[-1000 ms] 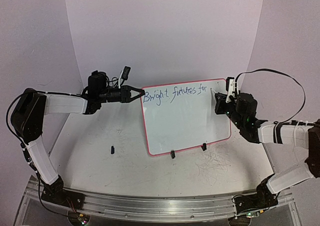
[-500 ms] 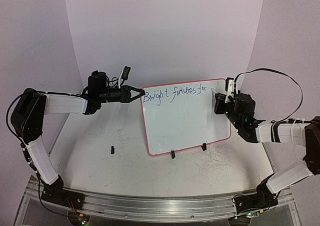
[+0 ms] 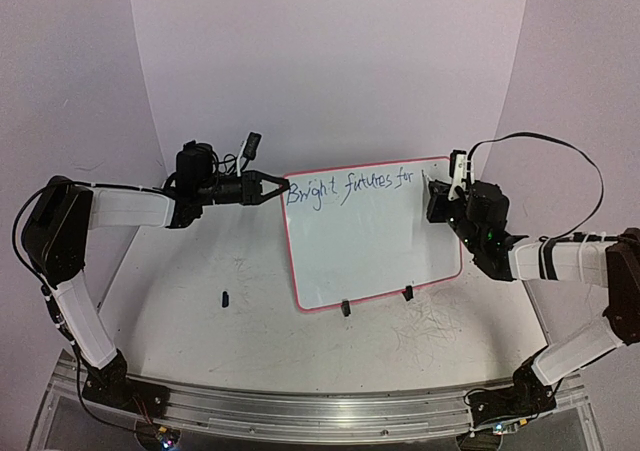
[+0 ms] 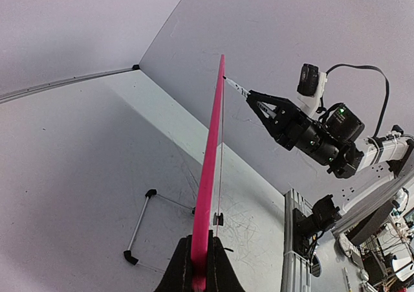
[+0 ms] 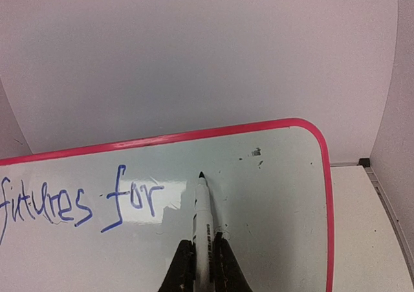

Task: Write a sentence on the whiteboard

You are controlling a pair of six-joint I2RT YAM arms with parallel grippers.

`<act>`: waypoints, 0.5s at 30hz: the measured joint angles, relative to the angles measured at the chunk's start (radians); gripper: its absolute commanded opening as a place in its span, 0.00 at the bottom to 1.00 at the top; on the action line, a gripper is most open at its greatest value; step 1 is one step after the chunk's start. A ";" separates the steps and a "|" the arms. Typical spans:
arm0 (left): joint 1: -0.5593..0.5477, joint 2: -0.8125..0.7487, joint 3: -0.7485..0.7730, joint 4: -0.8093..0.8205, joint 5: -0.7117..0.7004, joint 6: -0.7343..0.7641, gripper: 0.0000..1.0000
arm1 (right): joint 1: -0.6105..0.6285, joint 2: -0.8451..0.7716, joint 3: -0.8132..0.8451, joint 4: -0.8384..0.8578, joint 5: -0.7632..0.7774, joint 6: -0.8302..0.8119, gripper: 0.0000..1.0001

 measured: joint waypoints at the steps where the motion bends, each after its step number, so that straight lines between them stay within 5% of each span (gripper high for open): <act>1: 0.000 0.000 0.000 0.000 0.000 0.000 0.00 | 0.000 -0.001 0.000 0.000 -0.002 0.000 0.00; 15: 0.000 0.000 0.000 -0.003 0.000 0.001 0.00 | 0.001 -0.014 -0.016 -0.009 -0.023 0.008 0.00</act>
